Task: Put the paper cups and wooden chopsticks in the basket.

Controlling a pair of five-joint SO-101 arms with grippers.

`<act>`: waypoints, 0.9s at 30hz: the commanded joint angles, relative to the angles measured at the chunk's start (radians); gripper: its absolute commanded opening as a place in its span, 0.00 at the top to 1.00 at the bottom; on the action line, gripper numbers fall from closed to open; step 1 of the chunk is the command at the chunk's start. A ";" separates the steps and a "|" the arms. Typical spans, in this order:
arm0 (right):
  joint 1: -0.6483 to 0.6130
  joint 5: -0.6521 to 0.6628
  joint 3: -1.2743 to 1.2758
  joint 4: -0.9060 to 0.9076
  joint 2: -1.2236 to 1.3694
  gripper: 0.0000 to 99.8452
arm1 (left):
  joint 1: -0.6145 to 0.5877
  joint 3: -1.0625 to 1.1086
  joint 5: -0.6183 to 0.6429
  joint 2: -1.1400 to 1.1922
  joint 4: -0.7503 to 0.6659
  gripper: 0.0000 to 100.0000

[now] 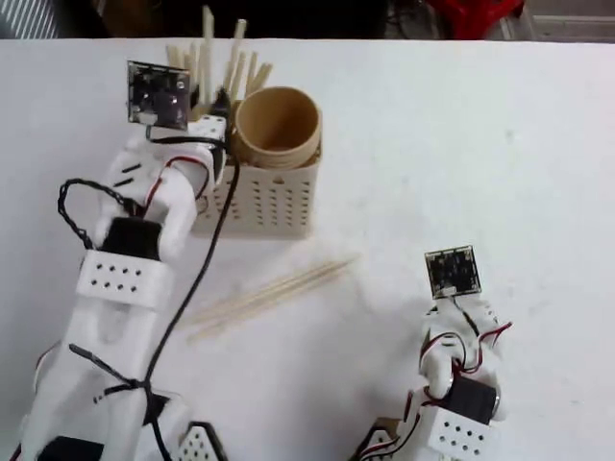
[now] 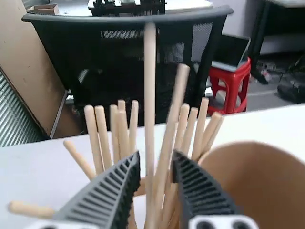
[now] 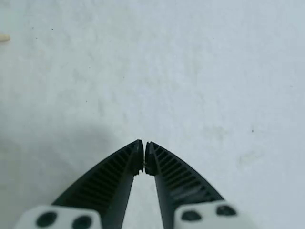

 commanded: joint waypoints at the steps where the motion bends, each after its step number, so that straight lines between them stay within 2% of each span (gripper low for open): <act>1: 0.007 0.003 0.006 0.002 -0.008 0.98 | 0.002 -0.157 -0.026 -0.010 0.158 0.86; 7: 0.007 0.003 0.006 0.002 -0.008 0.98 | 0.031 -0.549 -0.029 -0.010 0.563 0.89; 11: 0.007 0.003 0.006 0.002 -0.008 0.98 | 0.048 -0.792 -0.029 -0.010 0.888 0.90; 14: 0.007 0.003 0.006 0.002 -0.008 0.98 | 0.113 -0.898 -0.064 -0.010 1.105 0.90; 18: 0.007 0.003 0.006 0.002 -0.008 0.98 | 0.308 -0.859 -0.215 -0.001 1.316 0.97; 20: 0.007 0.003 0.006 0.002 -0.008 0.98 | 0.410 -0.753 -0.279 -0.001 1.346 0.97; 22: 0.007 0.003 0.006 0.002 -0.008 0.98 | 0.493 -0.608 -0.371 0.001 1.318 0.95; 24: 0.007 0.003 0.006 0.002 -0.008 0.98 | 0.530 -0.428 -0.434 0.001 1.204 0.91; 27: 0.007 0.003 0.006 0.002 -0.008 0.98 | 0.527 -0.163 -0.468 0.002 0.936 0.87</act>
